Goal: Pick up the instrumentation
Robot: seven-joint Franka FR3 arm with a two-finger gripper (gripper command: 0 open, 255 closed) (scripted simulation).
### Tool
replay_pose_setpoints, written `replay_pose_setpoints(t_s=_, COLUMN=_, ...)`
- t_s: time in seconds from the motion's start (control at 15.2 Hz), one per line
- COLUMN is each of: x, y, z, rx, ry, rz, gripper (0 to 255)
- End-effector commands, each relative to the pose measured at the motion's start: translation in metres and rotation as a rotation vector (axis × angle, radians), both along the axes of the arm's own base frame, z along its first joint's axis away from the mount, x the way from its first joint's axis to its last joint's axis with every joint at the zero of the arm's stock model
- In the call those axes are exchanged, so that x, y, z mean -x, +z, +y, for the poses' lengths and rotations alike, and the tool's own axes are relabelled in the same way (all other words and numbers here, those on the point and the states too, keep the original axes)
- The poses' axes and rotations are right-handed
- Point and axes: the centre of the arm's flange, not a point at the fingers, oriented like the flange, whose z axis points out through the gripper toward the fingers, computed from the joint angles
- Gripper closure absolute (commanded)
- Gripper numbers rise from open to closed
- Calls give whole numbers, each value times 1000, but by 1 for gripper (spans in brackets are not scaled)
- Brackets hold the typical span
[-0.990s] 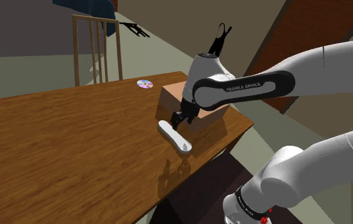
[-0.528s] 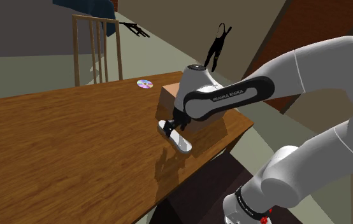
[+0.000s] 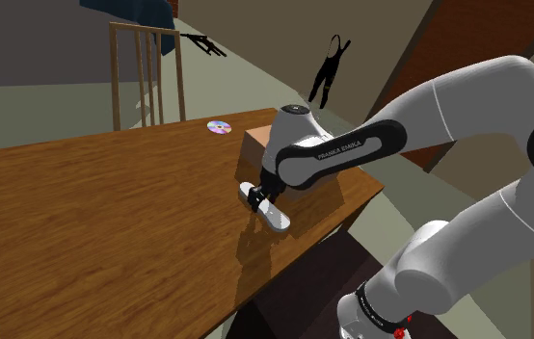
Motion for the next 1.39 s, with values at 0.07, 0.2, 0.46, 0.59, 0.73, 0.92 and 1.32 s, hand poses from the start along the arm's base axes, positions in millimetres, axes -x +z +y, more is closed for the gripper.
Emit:
replay_pose_setpoints(t_s=0.07, x=0, y=-1, z=0, rx=0, ry=-1, rz=2, gripper=255)
replay_pose_setpoints(t_s=0.2, x=0, y=-1, z=0, rx=0, ry=-1, rz=2, gripper=255)
replay_pose_setpoints(t_s=0.46, x=0, y=10, z=0, rx=0, ry=-1, rz=2, gripper=255)
replay_pose_setpoints(t_s=0.59, x=0, y=20, z=0, rx=0, ry=-1, rz=2, gripper=255)
replay_pose_setpoints(t_s=0.73, x=0, y=31, z=0, rx=0, ry=-1, rz=2, gripper=255)
replay_pose_setpoints(t_s=0.92, x=0, y=47, z=0, rx=0, ry=-1, rz=2, gripper=255)
replay_pose_setpoints(t_s=1.32, x=0, y=78, z=0, rx=0, ry=-1, rz=2, gripper=255)
